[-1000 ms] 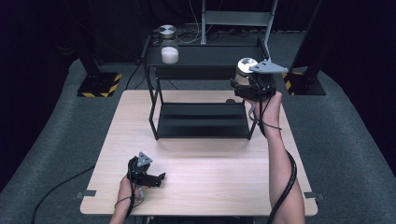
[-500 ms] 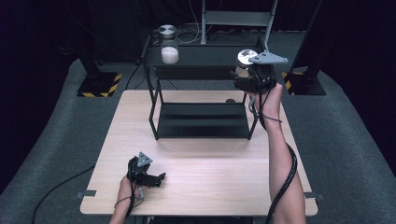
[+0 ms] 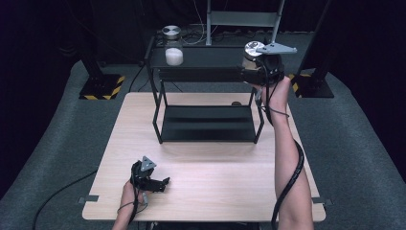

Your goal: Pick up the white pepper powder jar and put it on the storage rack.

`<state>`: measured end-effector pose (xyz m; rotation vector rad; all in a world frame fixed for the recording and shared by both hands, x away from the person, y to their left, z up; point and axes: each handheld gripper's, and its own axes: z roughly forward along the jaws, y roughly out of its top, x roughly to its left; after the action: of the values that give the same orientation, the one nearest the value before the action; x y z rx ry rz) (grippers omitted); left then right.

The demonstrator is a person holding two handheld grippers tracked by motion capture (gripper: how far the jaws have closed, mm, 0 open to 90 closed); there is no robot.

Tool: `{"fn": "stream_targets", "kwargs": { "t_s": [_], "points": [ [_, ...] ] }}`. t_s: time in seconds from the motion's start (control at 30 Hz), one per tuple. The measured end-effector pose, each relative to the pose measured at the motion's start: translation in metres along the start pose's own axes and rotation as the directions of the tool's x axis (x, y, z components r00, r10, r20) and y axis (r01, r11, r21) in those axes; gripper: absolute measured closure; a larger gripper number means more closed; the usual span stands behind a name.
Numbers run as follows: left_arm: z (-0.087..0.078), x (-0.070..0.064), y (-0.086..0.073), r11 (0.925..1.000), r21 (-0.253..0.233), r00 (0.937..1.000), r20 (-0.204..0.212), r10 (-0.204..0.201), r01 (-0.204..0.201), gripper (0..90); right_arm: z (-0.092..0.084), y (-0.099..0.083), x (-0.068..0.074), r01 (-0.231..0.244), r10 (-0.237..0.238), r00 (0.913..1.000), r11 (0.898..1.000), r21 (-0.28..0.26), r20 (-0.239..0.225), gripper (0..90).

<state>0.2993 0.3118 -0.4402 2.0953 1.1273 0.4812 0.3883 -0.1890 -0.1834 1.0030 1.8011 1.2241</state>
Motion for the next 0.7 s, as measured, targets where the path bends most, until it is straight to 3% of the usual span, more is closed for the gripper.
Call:
{"fn": "stream_targets", "kwargs": {
  "t_s": [0.7],
  "points": [
    [0.0, 0.0, 0.0, 1.0, 0.002, 1.0, 0.001, 0.002, -0.002, 0.7, 0.018, 0.024, -0.001, -0.005, 0.004, 0.9997, 1.0, 0.017, 0.022, 30.0]
  ]
}}
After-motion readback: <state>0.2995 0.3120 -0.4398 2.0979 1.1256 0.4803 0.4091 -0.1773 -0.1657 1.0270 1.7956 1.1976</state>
